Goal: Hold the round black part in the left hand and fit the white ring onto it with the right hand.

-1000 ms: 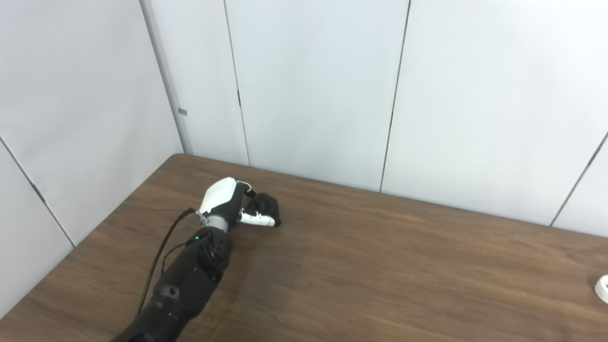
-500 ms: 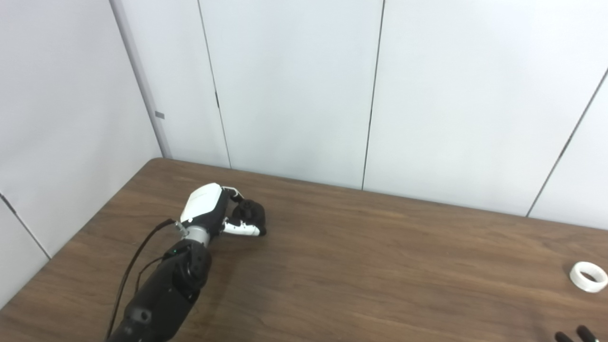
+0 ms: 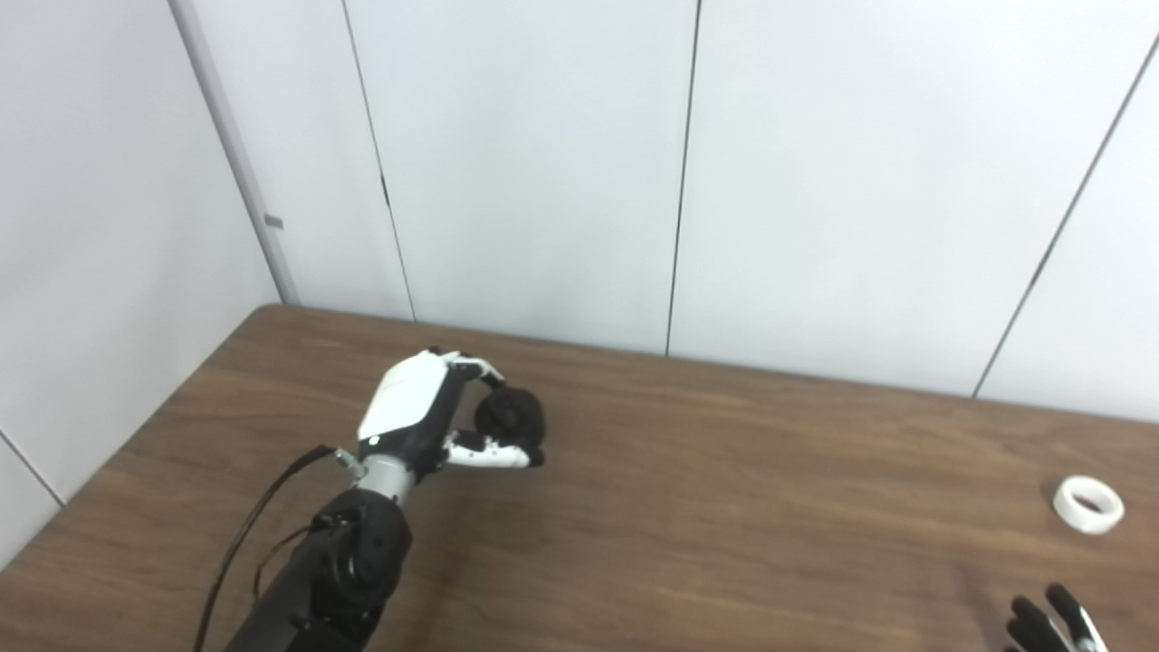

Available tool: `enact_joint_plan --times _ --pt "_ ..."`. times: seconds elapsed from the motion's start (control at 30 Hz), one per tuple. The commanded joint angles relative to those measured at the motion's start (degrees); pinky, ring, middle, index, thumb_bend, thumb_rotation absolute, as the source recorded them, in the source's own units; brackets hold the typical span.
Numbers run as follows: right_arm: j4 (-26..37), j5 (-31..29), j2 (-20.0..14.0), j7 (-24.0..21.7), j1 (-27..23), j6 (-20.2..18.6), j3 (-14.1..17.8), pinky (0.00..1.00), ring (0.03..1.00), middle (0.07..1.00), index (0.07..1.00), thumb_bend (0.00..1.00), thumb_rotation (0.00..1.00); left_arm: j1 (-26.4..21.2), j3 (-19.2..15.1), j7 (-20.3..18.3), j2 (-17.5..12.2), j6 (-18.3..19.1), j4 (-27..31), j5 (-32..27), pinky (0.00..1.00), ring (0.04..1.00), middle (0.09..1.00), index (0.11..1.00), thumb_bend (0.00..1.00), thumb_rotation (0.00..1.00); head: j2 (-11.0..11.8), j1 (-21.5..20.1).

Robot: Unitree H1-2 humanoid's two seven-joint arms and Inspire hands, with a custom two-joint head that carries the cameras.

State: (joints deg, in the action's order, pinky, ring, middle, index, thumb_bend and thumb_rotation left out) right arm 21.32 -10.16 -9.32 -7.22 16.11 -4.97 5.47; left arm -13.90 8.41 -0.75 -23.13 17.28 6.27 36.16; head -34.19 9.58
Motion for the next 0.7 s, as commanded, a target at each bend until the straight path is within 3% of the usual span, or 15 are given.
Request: enact_joint_plan --times 0.0,0.37,0.67 --pt "2.39 0.20 0.20 0.50 -1.01 0.86 0.02 0.91 0.913 0.915 0.957 0.54 0.95 -0.93 0.14 -0.16 -0.45 0.18 3.69 2.30 1.00 0.894 0.766 0.483 0.53 0.05 -0.47 -0.38" --pt "3.55 2.39 1.52 2.04 -2.26 -0.79 -1.23 0.86 0.863 0.879 0.918 0.65 0.84 4.20 5.34 -2.52 5.13 -0.94 11.73 8.59 1.00 0.887 0.767 0.481 0.53 0.06 -4.21 -5.75" --pt "5.39 5.44 1.56 2.76 -3.13 -2.33 -3.63 0.84 0.891 0.893 0.934 0.64 0.89 7.23 9.74 -4.81 8.37 -3.17 14.32 12.59 1.00 0.889 0.756 0.481 0.53 0.06 -5.56 -8.25"
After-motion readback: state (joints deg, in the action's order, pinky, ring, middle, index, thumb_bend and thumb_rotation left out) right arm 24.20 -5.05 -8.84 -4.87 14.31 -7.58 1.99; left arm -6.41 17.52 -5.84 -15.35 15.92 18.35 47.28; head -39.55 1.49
